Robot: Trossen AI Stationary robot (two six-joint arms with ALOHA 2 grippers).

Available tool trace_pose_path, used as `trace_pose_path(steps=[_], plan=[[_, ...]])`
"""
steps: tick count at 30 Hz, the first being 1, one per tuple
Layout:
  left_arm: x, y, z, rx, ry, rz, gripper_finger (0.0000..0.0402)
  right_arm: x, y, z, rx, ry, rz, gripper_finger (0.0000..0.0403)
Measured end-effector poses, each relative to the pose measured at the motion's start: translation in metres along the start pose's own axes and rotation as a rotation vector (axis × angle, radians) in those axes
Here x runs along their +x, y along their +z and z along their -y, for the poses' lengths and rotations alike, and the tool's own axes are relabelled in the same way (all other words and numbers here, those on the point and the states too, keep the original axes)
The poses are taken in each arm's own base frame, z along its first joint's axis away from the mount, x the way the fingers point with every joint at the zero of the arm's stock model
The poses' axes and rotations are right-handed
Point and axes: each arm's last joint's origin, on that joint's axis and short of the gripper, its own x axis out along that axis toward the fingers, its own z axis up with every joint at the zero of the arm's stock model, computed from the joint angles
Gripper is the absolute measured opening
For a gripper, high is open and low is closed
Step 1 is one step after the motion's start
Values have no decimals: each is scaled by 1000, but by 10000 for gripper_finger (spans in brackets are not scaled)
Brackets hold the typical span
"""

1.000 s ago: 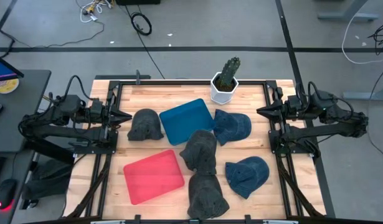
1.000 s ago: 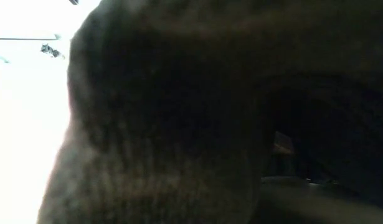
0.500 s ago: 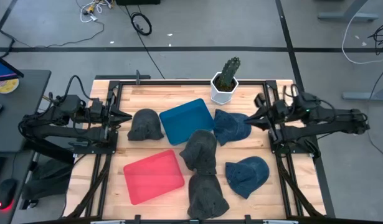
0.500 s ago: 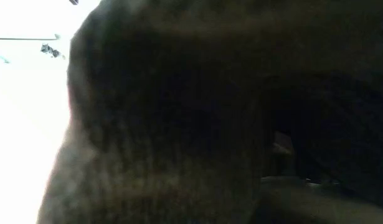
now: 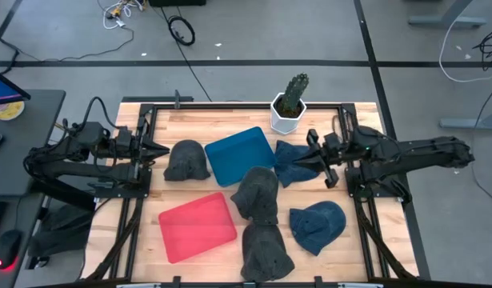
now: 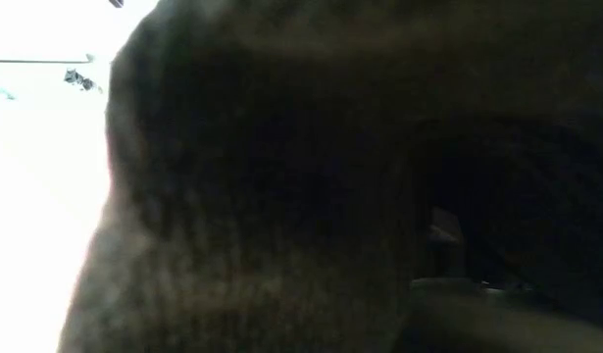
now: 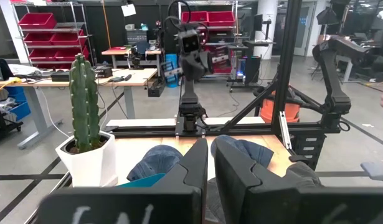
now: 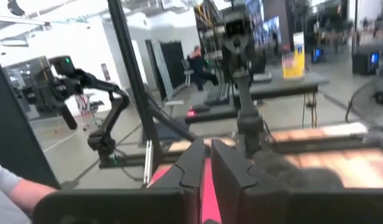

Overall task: Pick & Place hat
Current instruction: Put the middle gray cap into the blue bin

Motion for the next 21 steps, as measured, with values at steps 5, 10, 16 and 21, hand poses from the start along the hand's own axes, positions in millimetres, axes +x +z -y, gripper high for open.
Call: trace_pose_path(steps=[5,10,16,21], plan=[[0,0,0,0,0,0,30,6,-3,2,56,13,-25,34],[0,0,0,0,0,0,30,8,4,-5,70,88,-38,34],[0,0,0,0,0,0,30,10,2,-4,107,-88,-175,34],[0,0,0,0,0,0,30,20,-3,-8,104,-158,-281,34]])
